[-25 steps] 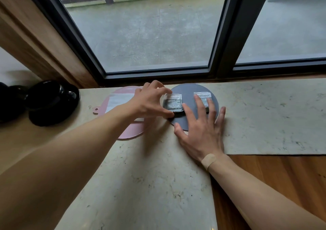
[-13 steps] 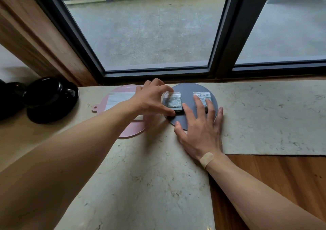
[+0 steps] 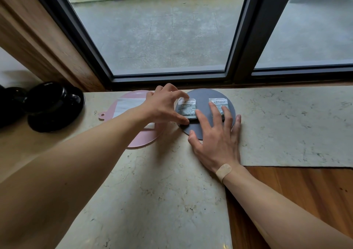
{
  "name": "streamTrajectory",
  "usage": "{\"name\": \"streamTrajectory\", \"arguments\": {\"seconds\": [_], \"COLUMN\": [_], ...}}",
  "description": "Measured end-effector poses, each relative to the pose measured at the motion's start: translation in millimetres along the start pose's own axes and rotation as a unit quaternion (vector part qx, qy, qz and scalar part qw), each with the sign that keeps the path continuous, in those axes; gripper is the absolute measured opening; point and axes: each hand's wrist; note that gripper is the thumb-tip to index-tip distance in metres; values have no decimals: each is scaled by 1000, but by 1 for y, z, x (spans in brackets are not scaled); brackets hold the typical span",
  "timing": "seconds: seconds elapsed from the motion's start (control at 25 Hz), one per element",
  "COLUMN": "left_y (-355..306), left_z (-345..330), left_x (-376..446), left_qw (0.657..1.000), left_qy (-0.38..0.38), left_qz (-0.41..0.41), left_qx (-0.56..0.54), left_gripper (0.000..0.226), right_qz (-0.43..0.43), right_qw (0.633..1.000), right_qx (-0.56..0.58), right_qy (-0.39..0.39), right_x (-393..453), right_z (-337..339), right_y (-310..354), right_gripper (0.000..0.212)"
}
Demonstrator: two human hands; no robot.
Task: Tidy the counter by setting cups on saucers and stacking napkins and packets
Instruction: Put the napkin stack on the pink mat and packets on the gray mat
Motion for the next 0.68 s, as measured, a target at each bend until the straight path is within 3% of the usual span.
{"name": "streamTrajectory", "arguments": {"seconds": [0.68], "left_y": [0], "left_z": [0], "left_x": [2], "left_qw": [1000], "left_qy": [4], "left_qz": [8], "left_qx": [8], "left_gripper": [78], "right_qz": [-2], "right_qw": [1000], "right_qx": [1], "right_qy": [13], "right_x": [0], "right_z": [-1], "right_y": [0], "right_gripper": [65]}}
Point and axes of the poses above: each hand's wrist, its own x-axis towards the middle knuckle, its own z-axis out of the back of the hand, y = z × x, and after that the axes turned 13 degrees about -x, right-handed
